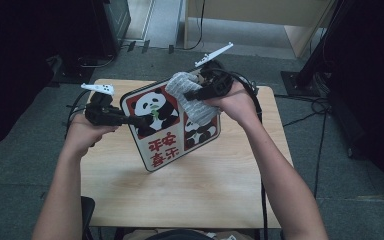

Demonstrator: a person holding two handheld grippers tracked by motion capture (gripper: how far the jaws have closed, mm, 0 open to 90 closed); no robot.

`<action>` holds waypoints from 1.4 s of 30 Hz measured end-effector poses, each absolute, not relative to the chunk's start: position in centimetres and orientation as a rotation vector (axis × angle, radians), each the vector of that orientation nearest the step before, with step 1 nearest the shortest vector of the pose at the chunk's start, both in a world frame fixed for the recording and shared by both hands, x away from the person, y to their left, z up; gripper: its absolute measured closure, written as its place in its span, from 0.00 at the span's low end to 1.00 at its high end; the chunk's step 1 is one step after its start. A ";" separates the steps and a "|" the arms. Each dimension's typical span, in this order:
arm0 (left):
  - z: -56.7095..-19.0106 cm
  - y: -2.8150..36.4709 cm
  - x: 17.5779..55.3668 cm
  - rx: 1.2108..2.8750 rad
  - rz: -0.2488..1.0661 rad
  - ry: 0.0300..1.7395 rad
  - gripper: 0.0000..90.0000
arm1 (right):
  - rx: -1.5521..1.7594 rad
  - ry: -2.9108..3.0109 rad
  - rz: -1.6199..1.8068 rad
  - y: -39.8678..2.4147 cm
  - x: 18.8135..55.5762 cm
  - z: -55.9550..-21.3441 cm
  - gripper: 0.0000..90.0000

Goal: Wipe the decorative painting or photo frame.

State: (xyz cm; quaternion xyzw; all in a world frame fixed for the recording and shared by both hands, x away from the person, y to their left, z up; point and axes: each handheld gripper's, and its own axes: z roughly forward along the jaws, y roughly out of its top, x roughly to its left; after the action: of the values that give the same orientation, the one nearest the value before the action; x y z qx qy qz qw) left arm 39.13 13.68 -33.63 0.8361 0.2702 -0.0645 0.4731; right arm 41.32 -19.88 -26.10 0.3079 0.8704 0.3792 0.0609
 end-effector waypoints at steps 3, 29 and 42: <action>-33.6 13.7 39.1 2.048 -0.157 0.659 0.86 | 0.936 2.638 1.150 -20.0 41.3 -26.5 0.76; -33.6 13.8 39.2 2.049 -0.170 0.653 0.85 | 0.959 2.628 1.209 -20.4 40.9 -29.2 0.73; -33.6 13.8 39.2 2.048 -0.173 0.653 0.85 | 0.956 2.630 1.210 -20.6 40.4 -30.1 0.73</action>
State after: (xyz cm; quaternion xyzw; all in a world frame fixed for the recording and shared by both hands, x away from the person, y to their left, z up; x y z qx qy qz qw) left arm 39.22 13.77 -33.64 0.8369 0.2669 -0.0707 0.4727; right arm 40.44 -20.61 -30.06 0.3132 0.8617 0.3964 0.0466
